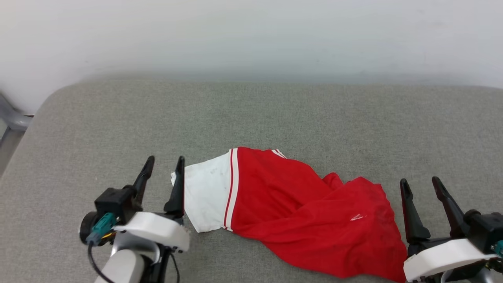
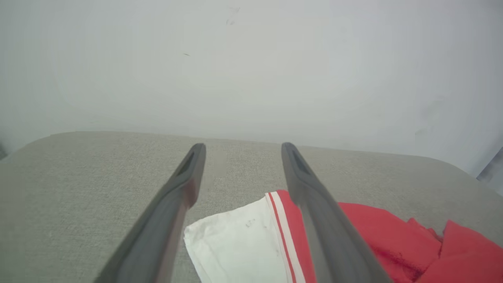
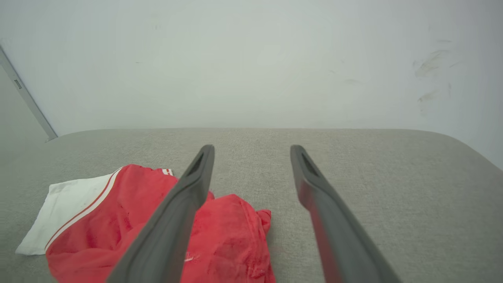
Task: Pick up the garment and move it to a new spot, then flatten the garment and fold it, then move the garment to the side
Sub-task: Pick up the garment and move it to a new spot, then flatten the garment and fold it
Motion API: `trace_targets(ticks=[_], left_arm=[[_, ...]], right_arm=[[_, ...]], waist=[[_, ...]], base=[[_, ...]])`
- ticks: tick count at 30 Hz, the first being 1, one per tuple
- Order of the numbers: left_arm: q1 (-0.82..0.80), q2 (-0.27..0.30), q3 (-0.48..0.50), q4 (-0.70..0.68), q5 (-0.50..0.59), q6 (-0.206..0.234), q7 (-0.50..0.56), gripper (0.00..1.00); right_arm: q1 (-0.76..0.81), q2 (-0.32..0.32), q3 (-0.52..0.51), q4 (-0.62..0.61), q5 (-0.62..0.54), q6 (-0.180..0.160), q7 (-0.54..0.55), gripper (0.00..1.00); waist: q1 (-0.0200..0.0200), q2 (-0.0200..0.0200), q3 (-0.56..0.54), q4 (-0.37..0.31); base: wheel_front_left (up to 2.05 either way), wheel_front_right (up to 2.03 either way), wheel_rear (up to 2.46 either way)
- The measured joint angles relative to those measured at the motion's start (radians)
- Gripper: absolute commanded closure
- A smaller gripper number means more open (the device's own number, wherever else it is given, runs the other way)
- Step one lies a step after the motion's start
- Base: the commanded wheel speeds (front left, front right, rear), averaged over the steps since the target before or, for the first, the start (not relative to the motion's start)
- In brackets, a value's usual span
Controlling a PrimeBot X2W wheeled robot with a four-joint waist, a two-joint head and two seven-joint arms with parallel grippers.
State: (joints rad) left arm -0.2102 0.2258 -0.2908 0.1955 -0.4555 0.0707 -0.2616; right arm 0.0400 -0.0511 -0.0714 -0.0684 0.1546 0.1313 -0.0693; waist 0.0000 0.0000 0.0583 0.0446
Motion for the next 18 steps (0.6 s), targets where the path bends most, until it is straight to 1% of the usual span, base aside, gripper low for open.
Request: trace_targets(ticks=[2,7,18], left_arm=[[0.025,0.021,0.012,-0.007,0.0,-0.005,-0.001,0.0],[0.094,0.05,0.035,-0.033,-0.018,-0.007,-0.001,0.0],[0.174,0.053,0.024,-0.078,-0.024,0.019,0.017,0.0]], right_arm=[[0.01,0.0,0.001,-0.001,0.0,0.0,0.004,0.0],[0.037,0.0,-0.002,-0.005,0.003,0.0,0.018,0.0],[0.068,0.0,-0.009,-0.027,0.006,0.0,0.044,0.0]], waist=[[0.0,0.0,-0.012,0.004],[-0.0001,0.0,-0.045,0.007],[-0.0001,0.0,-0.087,0.001]], base=[[0.0,0.0,0.0],[0.0,0.0,0.0],[0.0,0.0,0.0]])
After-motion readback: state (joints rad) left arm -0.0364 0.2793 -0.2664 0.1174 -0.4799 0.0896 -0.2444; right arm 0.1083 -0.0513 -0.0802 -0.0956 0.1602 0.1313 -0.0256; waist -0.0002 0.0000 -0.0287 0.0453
